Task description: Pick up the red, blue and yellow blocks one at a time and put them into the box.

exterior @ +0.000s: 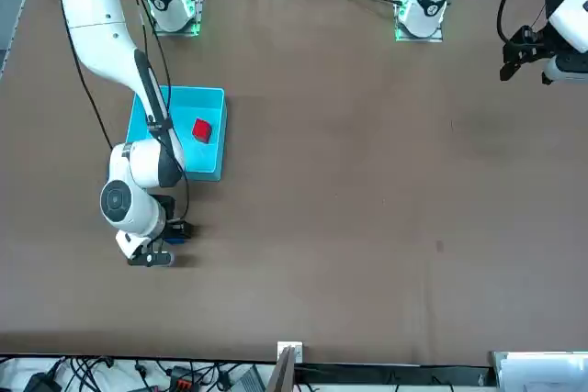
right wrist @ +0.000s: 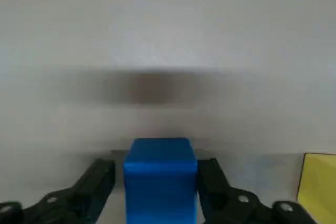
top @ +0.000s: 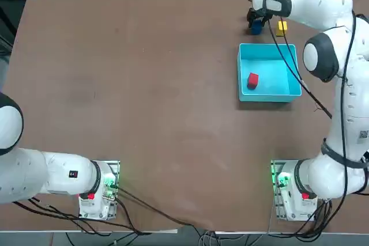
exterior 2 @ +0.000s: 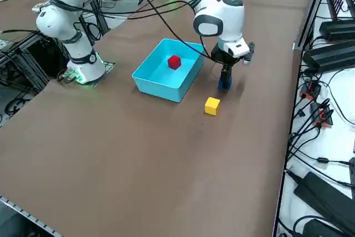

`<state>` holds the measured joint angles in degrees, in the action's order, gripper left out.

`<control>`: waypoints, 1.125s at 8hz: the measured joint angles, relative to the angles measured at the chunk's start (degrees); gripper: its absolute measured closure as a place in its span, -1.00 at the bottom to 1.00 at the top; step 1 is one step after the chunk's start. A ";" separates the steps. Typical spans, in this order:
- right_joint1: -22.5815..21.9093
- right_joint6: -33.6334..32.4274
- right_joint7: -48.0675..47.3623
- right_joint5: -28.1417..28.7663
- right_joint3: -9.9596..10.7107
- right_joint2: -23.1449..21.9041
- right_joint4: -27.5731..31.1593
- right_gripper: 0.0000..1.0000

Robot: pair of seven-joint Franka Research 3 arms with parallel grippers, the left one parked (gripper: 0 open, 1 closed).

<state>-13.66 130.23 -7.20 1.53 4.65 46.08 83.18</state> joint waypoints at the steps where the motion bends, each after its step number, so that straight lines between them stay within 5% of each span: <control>1: -0.03 -0.05 0.00 0.01 0.00 -0.09 -0.19 -0.38; 4: -0.09 -7.84 -0.05 0.01 0.03 -3.48 -1.25 -0.39; 7: 0.11 -23.10 -0.05 0.04 0.47 -15.70 -0.45 -0.39; 9: 0.11 -24.02 -0.07 0.04 0.56 -25.68 10.63 -0.39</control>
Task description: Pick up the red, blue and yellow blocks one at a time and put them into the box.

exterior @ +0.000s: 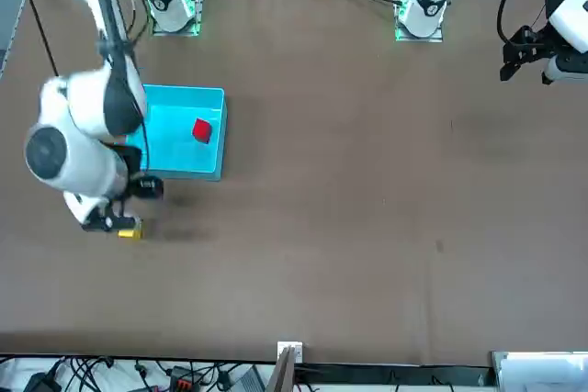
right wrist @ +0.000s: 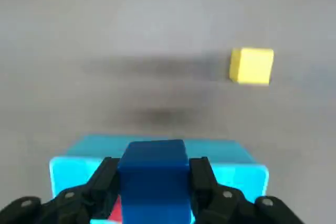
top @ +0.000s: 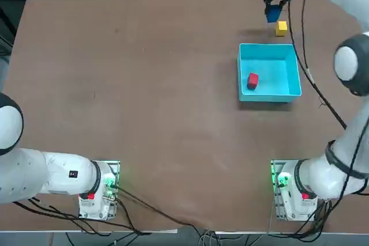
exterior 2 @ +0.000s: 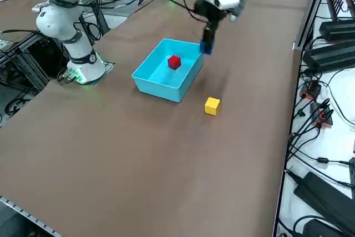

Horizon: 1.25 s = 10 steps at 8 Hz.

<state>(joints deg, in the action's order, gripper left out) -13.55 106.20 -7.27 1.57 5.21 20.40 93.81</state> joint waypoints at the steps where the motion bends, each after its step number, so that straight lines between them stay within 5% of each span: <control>1: 0.00 2.14 0.00 0.00 0.05 -4.85 7.79 -0.39; 5: -0.33 16.20 -0.03 -0.01 -0.26 -18.27 36.10 -0.39; 10: -3.68 29.57 -3.00 -0.01 -0.68 -19.44 49.42 -0.39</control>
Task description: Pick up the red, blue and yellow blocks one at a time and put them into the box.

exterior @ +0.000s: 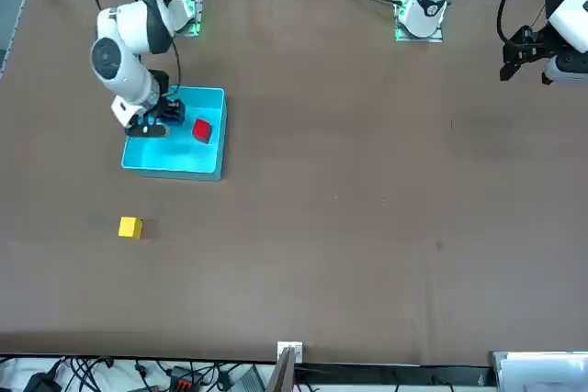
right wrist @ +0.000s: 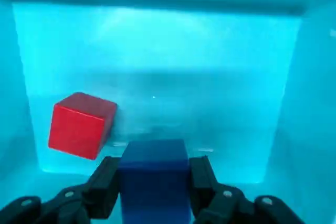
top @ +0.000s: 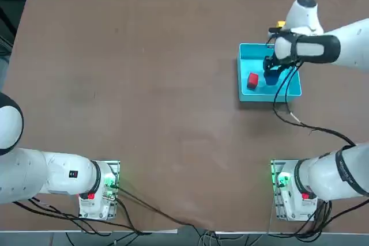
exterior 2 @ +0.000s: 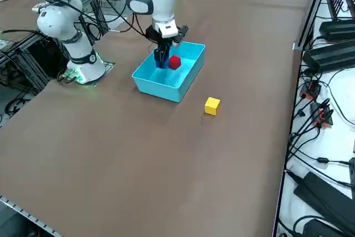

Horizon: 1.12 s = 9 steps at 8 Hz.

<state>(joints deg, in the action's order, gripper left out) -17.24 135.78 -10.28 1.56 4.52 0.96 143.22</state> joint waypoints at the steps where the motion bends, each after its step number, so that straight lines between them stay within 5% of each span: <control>1: -0.52 1.03 -0.03 -0.03 0.00 0.86 0.26 -0.39; 5: -1.61 3.92 -0.04 -0.89 0.02 4.61 0.21 -0.42; 7: -1.61 4.08 -0.04 -1.13 0.05 4.64 -0.02 -0.62; 8: -1.61 4.11 -0.04 -1.15 0.06 4.51 -0.33 -0.96; 9: -1.61 4.21 -0.04 -1.21 0.12 4.26 -1.01 -1.00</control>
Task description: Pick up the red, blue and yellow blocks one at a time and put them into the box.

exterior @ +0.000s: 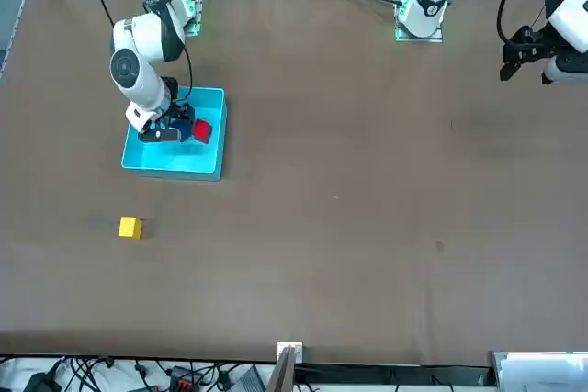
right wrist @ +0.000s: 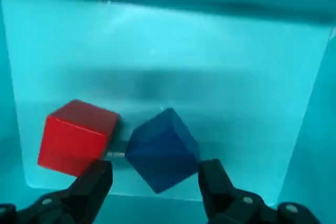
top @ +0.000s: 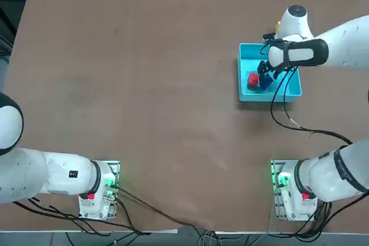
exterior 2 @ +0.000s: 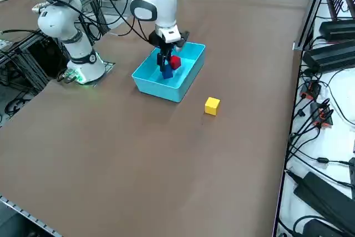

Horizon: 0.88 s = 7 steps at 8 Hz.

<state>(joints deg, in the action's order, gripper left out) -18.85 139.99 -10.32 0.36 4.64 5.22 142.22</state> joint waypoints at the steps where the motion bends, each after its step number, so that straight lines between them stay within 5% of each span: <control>1: 0.08 -0.08 0.04 -0.13 0.29 -0.58 -1.21 -1.00; 4: 4.17 -11.12 4.65 -0.58 1.78 -1.00 -14.24 -1.00; 7: 9.00 -23.52 6.94 -0.61 2.05 9.01 -36.86 -0.98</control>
<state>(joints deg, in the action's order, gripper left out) -9.85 116.46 -3.38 -0.25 6.69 14.23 105.36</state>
